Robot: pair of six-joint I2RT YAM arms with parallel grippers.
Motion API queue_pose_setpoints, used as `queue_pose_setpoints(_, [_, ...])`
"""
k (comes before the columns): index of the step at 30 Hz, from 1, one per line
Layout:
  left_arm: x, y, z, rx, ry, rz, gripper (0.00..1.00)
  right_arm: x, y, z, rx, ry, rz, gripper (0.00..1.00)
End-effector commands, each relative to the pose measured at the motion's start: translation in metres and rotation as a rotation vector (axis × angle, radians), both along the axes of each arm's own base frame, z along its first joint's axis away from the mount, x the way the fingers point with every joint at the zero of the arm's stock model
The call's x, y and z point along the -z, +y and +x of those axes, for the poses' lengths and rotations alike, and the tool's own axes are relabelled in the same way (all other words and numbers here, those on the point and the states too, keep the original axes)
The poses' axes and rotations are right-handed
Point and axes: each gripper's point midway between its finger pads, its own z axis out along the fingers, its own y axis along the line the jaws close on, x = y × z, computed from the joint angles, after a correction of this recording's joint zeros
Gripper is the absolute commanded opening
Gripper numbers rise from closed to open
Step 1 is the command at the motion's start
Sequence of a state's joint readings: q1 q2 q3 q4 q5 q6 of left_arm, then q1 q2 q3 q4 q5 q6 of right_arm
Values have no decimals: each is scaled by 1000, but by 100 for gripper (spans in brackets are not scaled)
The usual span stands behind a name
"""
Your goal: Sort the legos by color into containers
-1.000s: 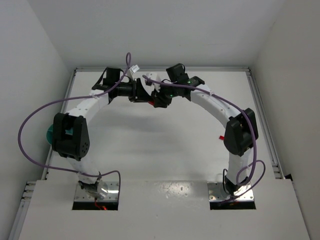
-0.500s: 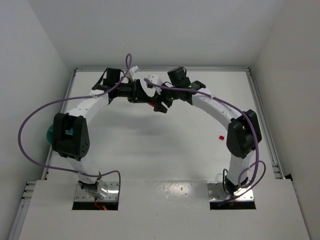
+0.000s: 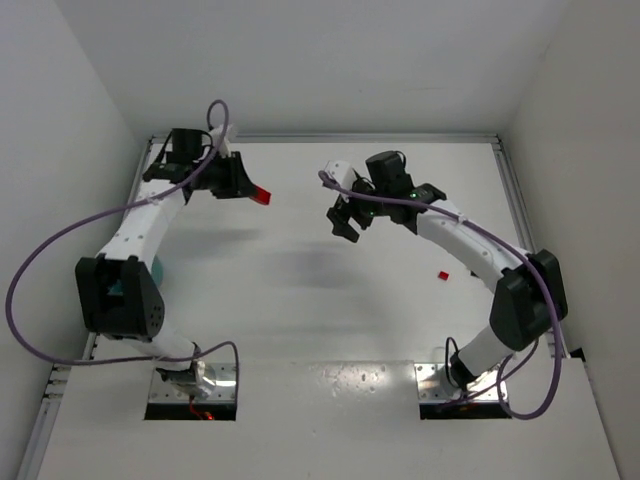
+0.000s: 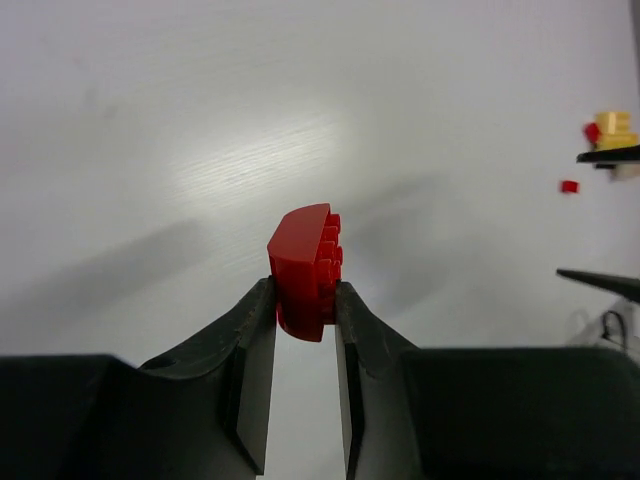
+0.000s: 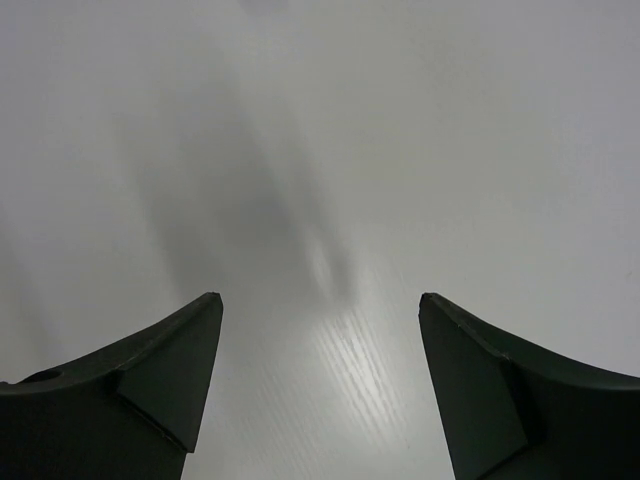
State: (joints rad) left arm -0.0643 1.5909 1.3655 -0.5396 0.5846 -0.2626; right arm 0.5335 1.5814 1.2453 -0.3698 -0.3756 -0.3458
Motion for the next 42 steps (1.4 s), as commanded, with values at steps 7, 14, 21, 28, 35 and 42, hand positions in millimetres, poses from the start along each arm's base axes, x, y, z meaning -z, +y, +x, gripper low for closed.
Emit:
queue_pose_setpoints(7, [-45, 171, -53, -289, 27, 412, 6, 32, -50, 30, 214, 152, -89, 80])
queue_pose_setpoints(14, [-57, 222, -87, -387, 124, 495, 8, 50, -67, 41, 268, 190, -106, 80])
queue_pose_setpoints(21, [-55, 256, -108, -450, 234, 618, 9, 61, -73, 44, 291, 211, -78, 80])
queue_pose_setpoints(28, [-38, 285, -124, -550, 329, 708, 12, 60, -78, 51, 289, 224, -89, 80])
queue_pose_setpoints(35, [-17, 288, -152, -592, 330, 735, 13, 61, -80, 58, 253, 242, -151, 80])
queue_pose_setpoints(42, [-7, 290, -162, -651, 326, 725, 14, 60, -82, 66, 259, 260, -185, 80])
